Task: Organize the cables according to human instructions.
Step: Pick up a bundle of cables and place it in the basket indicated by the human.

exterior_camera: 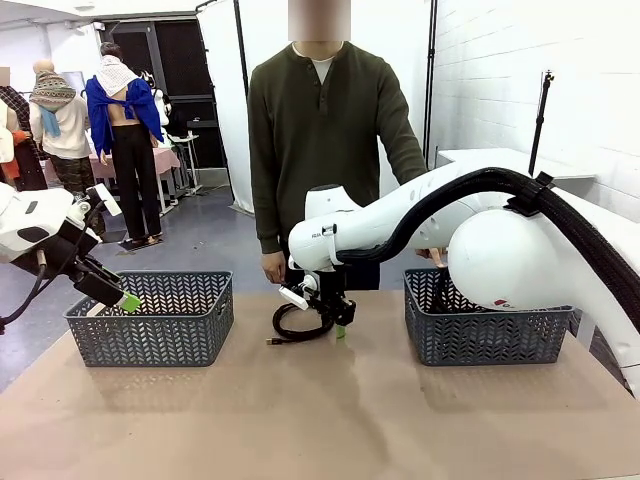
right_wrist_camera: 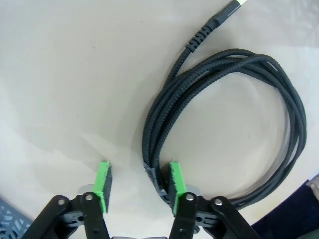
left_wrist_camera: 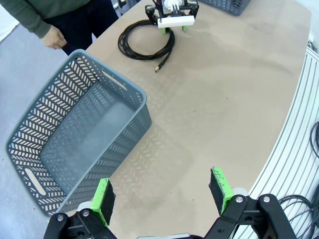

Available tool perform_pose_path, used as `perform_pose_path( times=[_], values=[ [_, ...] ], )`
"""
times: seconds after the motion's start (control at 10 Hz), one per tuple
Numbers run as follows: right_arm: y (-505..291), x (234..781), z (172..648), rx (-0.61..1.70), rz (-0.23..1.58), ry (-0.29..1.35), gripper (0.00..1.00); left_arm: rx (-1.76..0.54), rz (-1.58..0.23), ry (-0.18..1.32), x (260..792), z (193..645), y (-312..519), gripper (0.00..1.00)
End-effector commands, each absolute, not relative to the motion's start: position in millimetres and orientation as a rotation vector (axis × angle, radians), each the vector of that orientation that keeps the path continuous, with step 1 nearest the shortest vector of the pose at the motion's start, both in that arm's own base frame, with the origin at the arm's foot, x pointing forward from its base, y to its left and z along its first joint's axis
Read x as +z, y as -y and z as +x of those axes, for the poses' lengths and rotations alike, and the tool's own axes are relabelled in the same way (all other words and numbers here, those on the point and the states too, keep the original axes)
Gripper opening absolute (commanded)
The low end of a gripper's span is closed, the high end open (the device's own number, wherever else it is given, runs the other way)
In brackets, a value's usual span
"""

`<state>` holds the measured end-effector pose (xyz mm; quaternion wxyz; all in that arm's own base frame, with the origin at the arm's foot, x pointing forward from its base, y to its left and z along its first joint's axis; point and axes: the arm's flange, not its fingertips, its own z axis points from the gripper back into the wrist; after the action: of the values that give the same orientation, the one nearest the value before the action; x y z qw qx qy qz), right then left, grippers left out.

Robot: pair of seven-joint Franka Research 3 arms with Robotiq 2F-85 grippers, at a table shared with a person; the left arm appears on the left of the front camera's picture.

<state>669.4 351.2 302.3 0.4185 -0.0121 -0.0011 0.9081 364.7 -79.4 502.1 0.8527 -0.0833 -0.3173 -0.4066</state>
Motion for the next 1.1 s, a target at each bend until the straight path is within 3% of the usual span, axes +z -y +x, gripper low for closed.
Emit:
perform_pose_path(
  times=[0.0, 0.6, 1.0],
  values=[
    [-347, 295, 674, 2.287, -0.003, -0.028, 0.00, -0.855, -0.189, 0.674, 501, 366, 78, 1.00],
    [-345, 305, 670, 2.304, 0.029, 0.009, 0.00, -0.855, -0.189, 0.674, 501, 366, 78, 1.00],
    [-349, 358, 653, 2.188, 0.124, 0.009, 0.00, -0.855, -0.189, 0.674, 501, 366, 78, 1.00]
  ],
)
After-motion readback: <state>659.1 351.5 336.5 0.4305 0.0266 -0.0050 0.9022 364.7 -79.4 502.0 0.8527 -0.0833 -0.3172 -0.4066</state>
